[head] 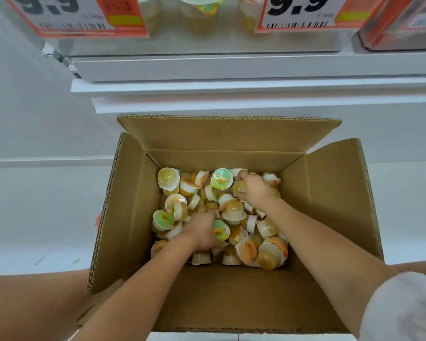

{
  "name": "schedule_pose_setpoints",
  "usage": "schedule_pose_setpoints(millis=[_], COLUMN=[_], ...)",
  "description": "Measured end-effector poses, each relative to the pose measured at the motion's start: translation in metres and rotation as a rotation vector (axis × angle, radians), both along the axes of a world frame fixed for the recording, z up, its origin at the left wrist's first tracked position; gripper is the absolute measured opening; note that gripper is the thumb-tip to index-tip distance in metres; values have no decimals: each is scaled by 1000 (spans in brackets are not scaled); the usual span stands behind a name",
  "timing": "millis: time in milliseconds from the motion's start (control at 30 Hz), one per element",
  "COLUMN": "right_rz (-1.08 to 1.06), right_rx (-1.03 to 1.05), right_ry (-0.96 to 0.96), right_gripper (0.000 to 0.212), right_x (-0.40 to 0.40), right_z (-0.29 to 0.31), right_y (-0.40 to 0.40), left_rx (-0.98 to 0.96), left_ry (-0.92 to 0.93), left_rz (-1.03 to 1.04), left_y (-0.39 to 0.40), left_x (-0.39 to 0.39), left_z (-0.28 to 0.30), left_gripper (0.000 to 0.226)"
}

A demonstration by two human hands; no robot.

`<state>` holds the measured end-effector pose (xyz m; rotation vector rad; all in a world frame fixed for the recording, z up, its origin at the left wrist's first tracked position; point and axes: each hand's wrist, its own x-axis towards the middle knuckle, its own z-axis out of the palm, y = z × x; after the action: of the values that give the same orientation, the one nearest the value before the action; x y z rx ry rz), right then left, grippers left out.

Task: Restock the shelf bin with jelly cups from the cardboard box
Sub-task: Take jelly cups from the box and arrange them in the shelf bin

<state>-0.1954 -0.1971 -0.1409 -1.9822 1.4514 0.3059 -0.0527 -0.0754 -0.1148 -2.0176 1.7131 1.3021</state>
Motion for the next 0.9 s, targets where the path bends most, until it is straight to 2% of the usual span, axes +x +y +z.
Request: schedule_pose_setpoints(millis=[33, 100, 167, 233, 300, 367, 433, 600, 667, 767, 900], right_rz=[-122, -512, -888, -1006, -863, -668, -538, -232, -116, 43, 35], right_rx=[-20, 45, 305, 574, 686, 673, 608, 72, -54, -170, -109], right_ry=[-93, -335, -621, -789, -784, -798, -890, -1111, -1180, -1138, -1139], right_gripper=[44, 40, 38, 31, 29, 31, 31, 38, 39, 41, 39], right_x=[-3, -6, -6, -9, -14, -17, -20, -22, -17, -2, 10], right_z=[6, 31, 67, 110, 160, 214, 269, 382, 403, 401, 383], right_y=[2, 3, -2, -9, -13, -15, -14, 1, 13, 28, 30], left_rx=[-25, -88, -176, -285, -382, -479, -599, -884, -971, -1056, -1069], left_ry=[45, 101, 131, 161, 191, 219, 234, 353, 420, 472, 474], left_rz=[65, 188, 286, 314, 288, 227, 177, 348, 441, 542, 567], left_y=[-3, -15, -33, -49, -60, -61, -55, -30, -23, -22, -29], left_x=[1, 5, 11, 19, 27, 35, 40, 40, 34, 20, 9], left_z=[7, 25, 52, 90, 137, 187, 233, 317, 328, 333, 333], left_gripper=[71, 69, 70, 65, 62, 62, 63, 76, 74, 73, 74])
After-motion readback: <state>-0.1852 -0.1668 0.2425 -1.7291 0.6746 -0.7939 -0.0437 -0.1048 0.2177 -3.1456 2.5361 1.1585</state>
